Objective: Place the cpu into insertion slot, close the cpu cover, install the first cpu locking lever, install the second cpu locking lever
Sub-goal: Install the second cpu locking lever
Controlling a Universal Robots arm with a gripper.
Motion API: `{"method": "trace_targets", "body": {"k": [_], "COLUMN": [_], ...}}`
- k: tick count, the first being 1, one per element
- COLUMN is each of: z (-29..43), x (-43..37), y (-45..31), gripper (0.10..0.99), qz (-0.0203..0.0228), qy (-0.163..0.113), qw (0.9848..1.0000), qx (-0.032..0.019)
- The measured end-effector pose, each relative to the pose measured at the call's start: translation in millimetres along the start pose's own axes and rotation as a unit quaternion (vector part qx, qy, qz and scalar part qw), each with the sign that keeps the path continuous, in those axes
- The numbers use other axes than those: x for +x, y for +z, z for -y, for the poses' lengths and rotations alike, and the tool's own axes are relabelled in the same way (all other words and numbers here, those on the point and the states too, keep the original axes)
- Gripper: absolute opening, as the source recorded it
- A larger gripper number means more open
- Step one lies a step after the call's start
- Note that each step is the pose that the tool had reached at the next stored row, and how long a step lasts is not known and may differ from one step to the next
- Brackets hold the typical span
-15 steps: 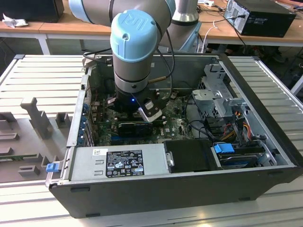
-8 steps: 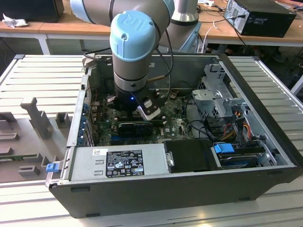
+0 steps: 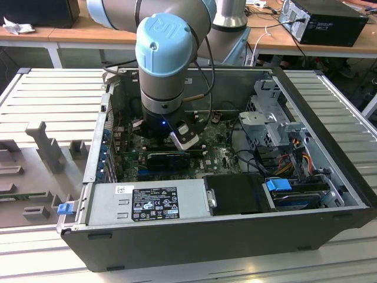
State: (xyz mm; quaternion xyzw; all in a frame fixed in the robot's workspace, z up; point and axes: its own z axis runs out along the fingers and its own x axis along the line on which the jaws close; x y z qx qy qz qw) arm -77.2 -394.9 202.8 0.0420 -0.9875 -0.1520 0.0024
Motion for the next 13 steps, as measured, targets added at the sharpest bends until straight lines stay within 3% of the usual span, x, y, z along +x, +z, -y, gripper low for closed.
{"method": "trace_targets", "body": {"k": [2,7,13], "z": [-4.0,-7.9,-8.2], "x": [-0.1,-0.2,-0.2], "y": [-12.6,-24.9,-25.8], "gripper": [0.106,0.106,0.106], "qz": [0.0,-0.0002,-0.0001], "qy": [0.0,0.0,0.0], "qw": [1.0,1.0,1.0], "qx": [0.0001,0.0021,0.0021]}}
